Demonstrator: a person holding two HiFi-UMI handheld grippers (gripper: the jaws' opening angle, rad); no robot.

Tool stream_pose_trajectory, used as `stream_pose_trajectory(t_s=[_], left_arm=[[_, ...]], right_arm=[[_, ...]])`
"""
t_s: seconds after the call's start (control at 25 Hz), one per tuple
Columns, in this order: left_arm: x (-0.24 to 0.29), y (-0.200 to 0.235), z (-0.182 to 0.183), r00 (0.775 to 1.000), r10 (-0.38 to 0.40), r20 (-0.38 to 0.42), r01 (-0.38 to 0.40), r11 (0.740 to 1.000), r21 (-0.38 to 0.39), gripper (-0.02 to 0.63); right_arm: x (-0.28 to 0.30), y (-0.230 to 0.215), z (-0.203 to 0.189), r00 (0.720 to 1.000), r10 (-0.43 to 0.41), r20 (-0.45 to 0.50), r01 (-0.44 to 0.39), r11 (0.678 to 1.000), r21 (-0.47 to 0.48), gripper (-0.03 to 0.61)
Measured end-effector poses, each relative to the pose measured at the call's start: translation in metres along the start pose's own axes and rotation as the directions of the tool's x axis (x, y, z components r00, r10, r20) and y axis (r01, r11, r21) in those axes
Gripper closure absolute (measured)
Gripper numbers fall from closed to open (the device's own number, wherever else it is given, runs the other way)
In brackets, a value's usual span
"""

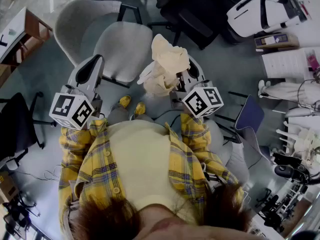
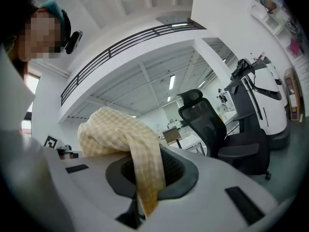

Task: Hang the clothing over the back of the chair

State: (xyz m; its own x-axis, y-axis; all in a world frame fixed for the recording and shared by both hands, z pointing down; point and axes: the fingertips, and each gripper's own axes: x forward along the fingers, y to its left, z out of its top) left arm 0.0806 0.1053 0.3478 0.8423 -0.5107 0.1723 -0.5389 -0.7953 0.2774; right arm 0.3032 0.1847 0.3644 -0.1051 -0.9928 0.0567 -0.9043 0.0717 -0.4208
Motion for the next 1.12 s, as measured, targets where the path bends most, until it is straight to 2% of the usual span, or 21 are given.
stream_pose_trajectory(t_s=[0.4, 0.72, 1.12], left_arm=[[0.0, -0.024, -0.017, 1.0, -0.009, -0.013, 0.009, 1.0, 0.014, 0.586], [0.013, -0.044, -0.017, 1.0, -0.029, -0.008, 0.029, 0.999, 0.025, 0.586], [0.02, -0.033, -0.017, 1.0, 0.013, -0.012, -0.013, 1.0, 0.013, 0.586]], right_arm=[[-0.014, -0.007, -0.004, 1.0, 0.012, -0.006, -0.012, 1.0, -0.011, 0.54], [-0.022, -0.013, 0.011, 1.0, 0.024, 0.006, -0.024, 0.999, -0.043, 0.54], [-0.003, -0.011, 0.027, 0.996, 0.081, 0.022, -0.081, 0.996, -0.027, 0.54]])
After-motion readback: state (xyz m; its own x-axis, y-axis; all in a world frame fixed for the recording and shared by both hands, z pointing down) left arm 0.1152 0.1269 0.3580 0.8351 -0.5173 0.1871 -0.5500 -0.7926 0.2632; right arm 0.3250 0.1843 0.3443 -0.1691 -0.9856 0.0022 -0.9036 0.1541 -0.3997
